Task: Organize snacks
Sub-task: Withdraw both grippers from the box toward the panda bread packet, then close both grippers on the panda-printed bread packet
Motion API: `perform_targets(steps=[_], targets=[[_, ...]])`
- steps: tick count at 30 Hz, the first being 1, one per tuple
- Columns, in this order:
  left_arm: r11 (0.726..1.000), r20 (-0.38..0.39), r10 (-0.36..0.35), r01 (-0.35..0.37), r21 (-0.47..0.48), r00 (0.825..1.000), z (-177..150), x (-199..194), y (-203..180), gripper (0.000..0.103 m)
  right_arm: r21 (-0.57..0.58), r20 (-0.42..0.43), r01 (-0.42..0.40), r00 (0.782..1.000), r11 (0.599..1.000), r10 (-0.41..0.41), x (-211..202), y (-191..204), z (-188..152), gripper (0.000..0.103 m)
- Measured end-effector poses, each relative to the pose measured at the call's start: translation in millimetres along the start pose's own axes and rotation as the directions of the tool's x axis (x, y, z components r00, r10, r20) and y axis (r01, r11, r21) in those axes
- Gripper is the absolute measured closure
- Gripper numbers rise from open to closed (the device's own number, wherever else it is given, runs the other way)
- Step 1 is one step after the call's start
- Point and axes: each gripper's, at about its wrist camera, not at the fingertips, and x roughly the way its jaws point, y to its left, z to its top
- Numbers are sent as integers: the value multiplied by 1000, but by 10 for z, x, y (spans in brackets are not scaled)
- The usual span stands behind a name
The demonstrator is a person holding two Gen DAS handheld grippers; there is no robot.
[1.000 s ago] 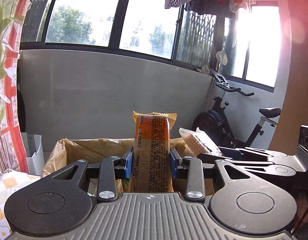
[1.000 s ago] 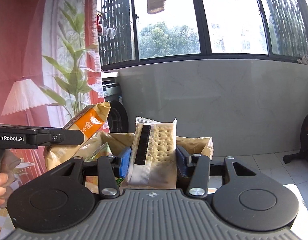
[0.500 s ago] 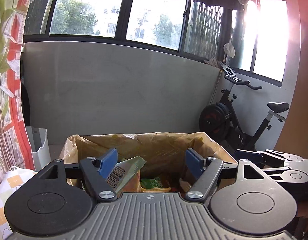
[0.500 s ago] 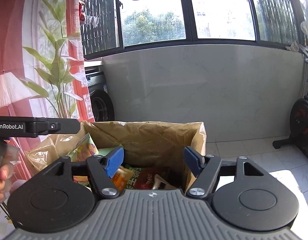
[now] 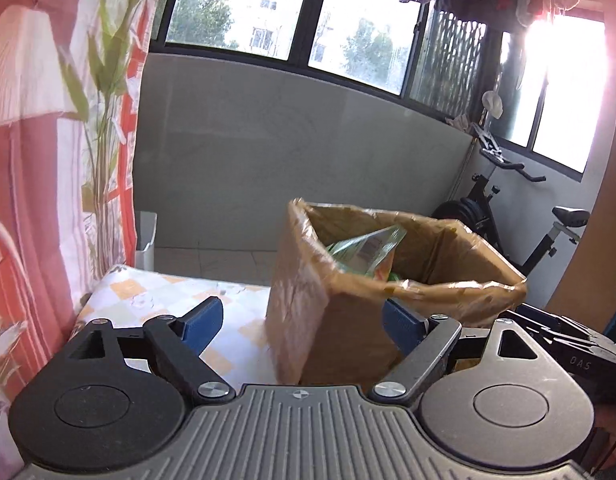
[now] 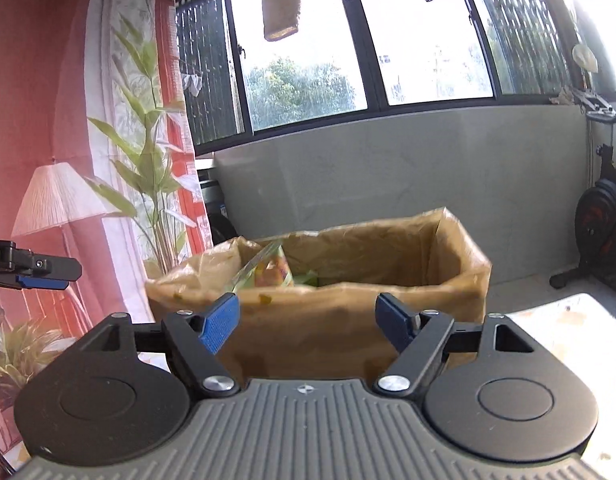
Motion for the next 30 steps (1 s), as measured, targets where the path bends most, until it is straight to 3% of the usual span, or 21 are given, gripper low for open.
perform_targets(steps=[6,11,14,16,19,21,25,28,30], targets=[[996,-100,33,-41,-78,994,-537,111,499,17,-61,-170,-75,983,995,64,163,294,-395,25],[978,-138,34,-62,-199,990,-887,228,791,19,-202,-237,-142,967,969,92,407,510,-500,25],[979,-168,36,-69,-193,985,-1022,278,828,21,-235,-278,-194,952,952,125,620,626,-582,25],[984,-173,35,-64,-164,984,-1033,297,822,22,-249,-320,-252,933,935,166,753,731,-701,25],[988,-172,30,-55,-146,985,-1033,364,836,22,-288,-441,-364,871,886,214,962,924,-911,26],[983,-176,33,-64,-173,984,-1084,420,843,22,-343,-488,-426,842,838,228,1018,1051,-1037,26],[967,-180,13,-58,-249,984,-1197,532,849,24,-379,-540,-513,798,770,266,1112,1182,-1140,26],[968,-191,-26,-23,-250,981,-1226,606,818,29,-409,-566,-554,777,725,274,1222,1273,-1220,26],[970,-197,-45,-4,-243,979,-1238,642,803,37,-410,-579,-573,765,709,283,1296,1291,-1265,26]])
